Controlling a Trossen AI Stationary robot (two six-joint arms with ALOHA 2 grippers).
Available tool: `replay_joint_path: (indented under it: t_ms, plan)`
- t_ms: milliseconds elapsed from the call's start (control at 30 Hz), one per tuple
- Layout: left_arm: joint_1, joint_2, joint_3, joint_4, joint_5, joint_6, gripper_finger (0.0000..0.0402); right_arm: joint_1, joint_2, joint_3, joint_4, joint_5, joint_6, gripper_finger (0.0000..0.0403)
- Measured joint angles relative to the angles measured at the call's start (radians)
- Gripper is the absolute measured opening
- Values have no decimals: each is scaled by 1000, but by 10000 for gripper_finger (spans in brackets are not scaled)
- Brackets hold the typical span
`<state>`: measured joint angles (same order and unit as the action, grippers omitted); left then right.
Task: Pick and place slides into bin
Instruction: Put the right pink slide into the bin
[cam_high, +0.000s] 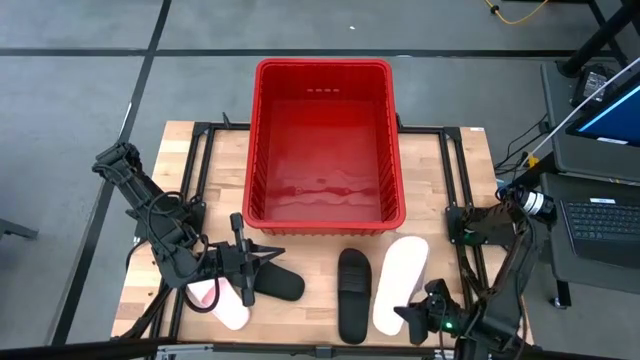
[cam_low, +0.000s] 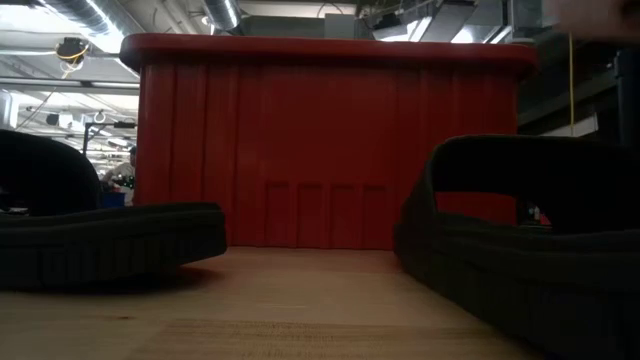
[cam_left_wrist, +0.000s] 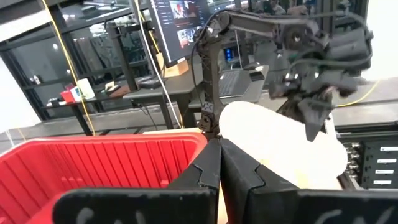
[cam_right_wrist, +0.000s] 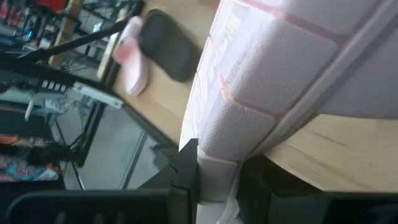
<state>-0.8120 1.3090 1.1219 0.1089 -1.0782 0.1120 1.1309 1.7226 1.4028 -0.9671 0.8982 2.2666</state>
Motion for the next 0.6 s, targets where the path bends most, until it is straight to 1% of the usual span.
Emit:
replay_joint_path:
  t_ms: [133, 333, 600]
  plan:
    - [0, 0, 0, 0, 0, 5, 2, 0, 0, 103, -69, 12, -98, 76]
    - [0, 0, 0, 0, 0, 43, 1, -15, -1, 224, -221, 130, -238, 73]
    - [0, 0, 0, 0, -3, 42, 1, -116, -1, 312, -414, 139, -426, 73]
